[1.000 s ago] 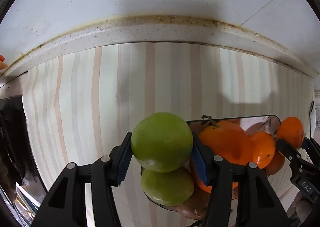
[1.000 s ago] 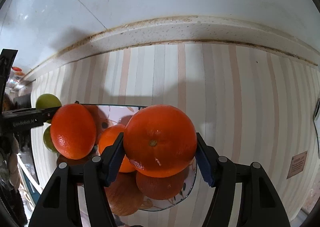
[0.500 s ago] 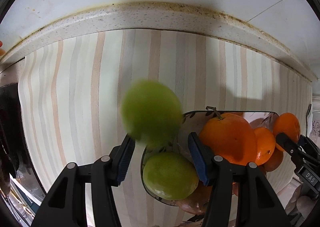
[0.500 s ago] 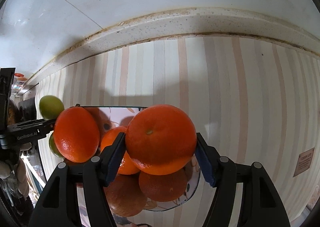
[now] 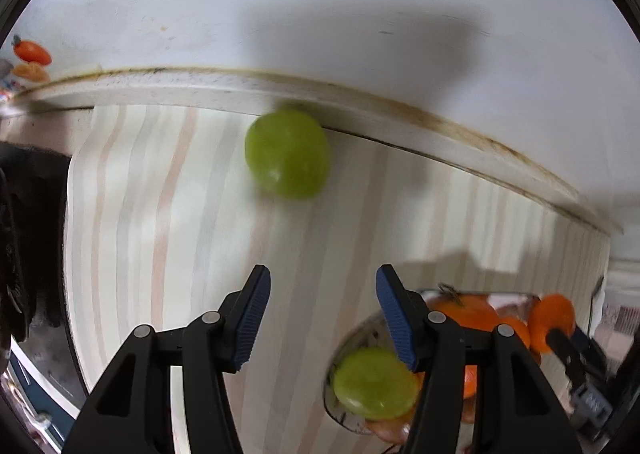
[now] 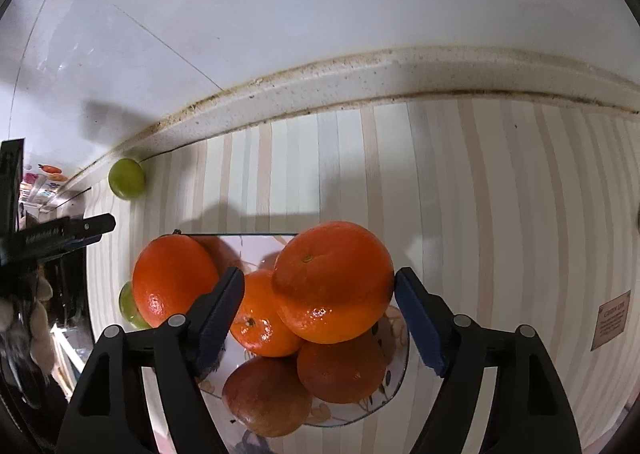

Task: Organize fruits

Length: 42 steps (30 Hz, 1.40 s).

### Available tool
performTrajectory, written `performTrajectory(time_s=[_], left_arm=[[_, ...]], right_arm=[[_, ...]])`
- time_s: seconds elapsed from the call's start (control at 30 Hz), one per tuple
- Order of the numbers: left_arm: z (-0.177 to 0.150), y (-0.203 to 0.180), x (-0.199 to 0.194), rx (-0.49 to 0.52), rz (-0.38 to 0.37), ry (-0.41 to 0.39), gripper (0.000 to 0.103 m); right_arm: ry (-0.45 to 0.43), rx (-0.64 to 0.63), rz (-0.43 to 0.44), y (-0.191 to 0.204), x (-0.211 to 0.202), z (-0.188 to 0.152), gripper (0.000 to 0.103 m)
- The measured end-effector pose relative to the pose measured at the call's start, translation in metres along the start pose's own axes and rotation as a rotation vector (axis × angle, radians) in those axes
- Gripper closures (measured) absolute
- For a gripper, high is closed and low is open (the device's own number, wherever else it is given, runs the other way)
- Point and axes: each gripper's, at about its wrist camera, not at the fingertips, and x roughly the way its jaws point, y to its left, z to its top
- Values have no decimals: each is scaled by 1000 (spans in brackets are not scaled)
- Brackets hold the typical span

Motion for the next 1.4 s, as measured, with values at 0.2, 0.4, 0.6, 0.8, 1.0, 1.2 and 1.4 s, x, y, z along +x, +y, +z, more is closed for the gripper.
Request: performTrajectory(time_s=[0.2,0.4,0.6,0.8,1.0,1.2,1.4], left_arm=[[-4,31,-22,-135,64,-186,50],[6,65,-24,-197,77,-211,45],[31,75,4,-235,-25,-137,45],[45,55,28,-144,32,-109,45],[45,45,31,-88,63,-143,46],[26,34,26,-70,76,-166,46],[-21,26,-8,-25,-25,-199,46]], right_arm=[[-60,6,8,3,-9,3,22],[-121,-12,-3,20,-16,7,19],[-152,-15,0,35,-18,16,19],[-140,-25,-4,39,-20,18,19],[-123,-23,-13,33,-18,16,19],[-123,-4,-11,23,-19,14,19],[-126,-11,-7,20,-26,12,19]])
